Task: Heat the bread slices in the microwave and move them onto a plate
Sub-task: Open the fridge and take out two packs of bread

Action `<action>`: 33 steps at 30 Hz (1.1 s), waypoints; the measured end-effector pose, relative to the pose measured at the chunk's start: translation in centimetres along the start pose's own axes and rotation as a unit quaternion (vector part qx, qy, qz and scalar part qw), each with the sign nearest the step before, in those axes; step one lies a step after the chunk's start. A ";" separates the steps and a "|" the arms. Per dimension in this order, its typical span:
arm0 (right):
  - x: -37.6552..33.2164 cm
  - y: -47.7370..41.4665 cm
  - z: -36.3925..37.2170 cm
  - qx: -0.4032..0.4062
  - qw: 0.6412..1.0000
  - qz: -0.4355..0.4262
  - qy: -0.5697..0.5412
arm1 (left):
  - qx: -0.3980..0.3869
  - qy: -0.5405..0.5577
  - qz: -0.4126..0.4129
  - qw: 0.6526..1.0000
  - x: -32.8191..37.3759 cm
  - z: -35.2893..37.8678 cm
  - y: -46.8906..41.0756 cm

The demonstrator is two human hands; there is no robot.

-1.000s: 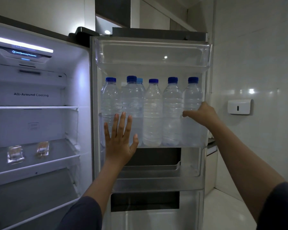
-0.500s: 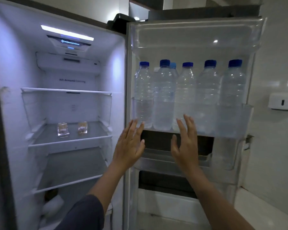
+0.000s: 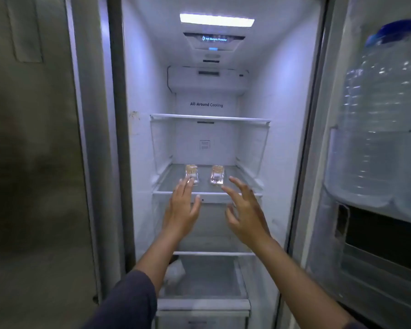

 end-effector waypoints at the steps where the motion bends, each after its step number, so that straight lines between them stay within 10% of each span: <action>1: 1.3 -2.0 1.6 -0.010 0.999 0.030 -0.028 | 0.000 0.004 -0.013 1.000 -1.6 0.1 -1.5; 17: 22.3 -21.4 18.9 -0.034 0.882 0.425 -0.199 | -0.150 0.091 -0.207 0.962 -19.8 8.9 -23.3; 33: 24.3 -23.9 21.4 -0.033 0.870 0.458 -0.178 | -0.172 0.184 -0.175 0.952 -22.3 11.6 -26.9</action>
Point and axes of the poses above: each hand's wrist, its own y-axis away from the middle knuckle, its own z-axis out of the palm, x = y × z, the point moved 3 cm from there along -y, towards the middle knuckle, and after that the axes turned 13 degrees about -x, right-handed, at the moved point
